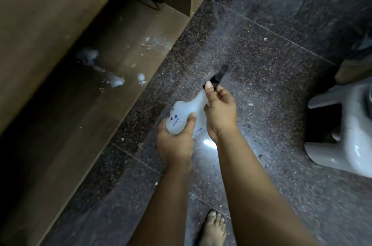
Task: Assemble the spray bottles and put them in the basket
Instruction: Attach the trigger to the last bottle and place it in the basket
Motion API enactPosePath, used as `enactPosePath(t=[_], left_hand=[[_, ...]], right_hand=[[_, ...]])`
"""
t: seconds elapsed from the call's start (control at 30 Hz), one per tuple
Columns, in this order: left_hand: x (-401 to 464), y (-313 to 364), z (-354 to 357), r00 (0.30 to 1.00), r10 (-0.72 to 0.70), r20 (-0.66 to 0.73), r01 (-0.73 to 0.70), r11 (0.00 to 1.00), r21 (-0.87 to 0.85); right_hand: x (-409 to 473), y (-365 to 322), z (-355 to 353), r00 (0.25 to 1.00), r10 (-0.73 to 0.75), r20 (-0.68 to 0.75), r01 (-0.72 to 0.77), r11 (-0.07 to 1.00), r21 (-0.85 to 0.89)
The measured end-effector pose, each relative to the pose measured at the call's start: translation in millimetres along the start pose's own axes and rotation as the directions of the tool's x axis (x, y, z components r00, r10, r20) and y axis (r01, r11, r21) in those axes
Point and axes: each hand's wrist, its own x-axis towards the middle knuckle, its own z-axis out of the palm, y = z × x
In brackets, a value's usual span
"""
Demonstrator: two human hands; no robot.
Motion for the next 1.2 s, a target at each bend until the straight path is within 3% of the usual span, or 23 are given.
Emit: enactPosePath(t=[0.07,0.13,0.23,0.43,0.53,0.6,0.7,0.83,1.03,1.2], left_hand=[[-12.4,26.7,-19.7,0.989,-0.134,0.061,0.139,0.986,-0.090],[-24.7,53.6,-40.7,0.978,-0.187,0.090,0.194,0.977,-0.085],[-47.4,89.9,-73.2,0.992,-0.104,0.070,0.110,0.990,-0.091],[-102.4,138.5,-133.6,0.992,0.109,-0.067,-0.104,0.992,0.074],[-123.0,157.3,-161.6,0.986,0.133,-0.101,-0.125,0.989,0.081],[-133.0,167.9,-180.5,0.992,0.102,-0.077,-0.102,0.995,0.012],[-146.9,186.9,-209.0,1.000,0.010,-0.029,-0.017,0.974,-0.227],[-157.9,222.0,-254.4,0.998,-0.029,-0.064,-0.001,0.904,-0.427],[-165.0,262.7,-347.9,0.943,0.105,-0.317,-0.235,0.883,-0.406],[-179.3,253.0,-417.8,0.816,0.234,-0.528,-0.424,0.863,-0.274]], right_hand=[[-22.9,-22.6,13.6,0.991,0.038,0.130,-0.029,0.997,-0.066],[-46.8,-45.3,28.0,0.987,0.072,0.146,-0.058,0.993,-0.098],[-83.3,-70.7,56.4,0.997,0.041,0.063,-0.032,0.991,-0.130],[-151.9,-98.9,104.2,0.963,-0.003,-0.271,-0.080,0.952,-0.294],[-186.3,-113.1,115.1,0.953,-0.033,-0.300,-0.073,0.939,-0.335],[-208.7,-124.9,123.1,0.978,-0.070,-0.197,-0.006,0.933,-0.361],[-240.2,-151.6,146.3,0.986,-0.164,0.036,0.164,0.898,-0.409],[-286.8,-179.8,193.1,0.902,-0.214,0.375,0.361,0.851,-0.382],[-362.2,-197.7,269.6,0.741,-0.322,0.589,0.522,0.829,-0.203],[-423.6,-161.4,311.0,0.637,-0.283,0.717,0.457,0.888,-0.056]])
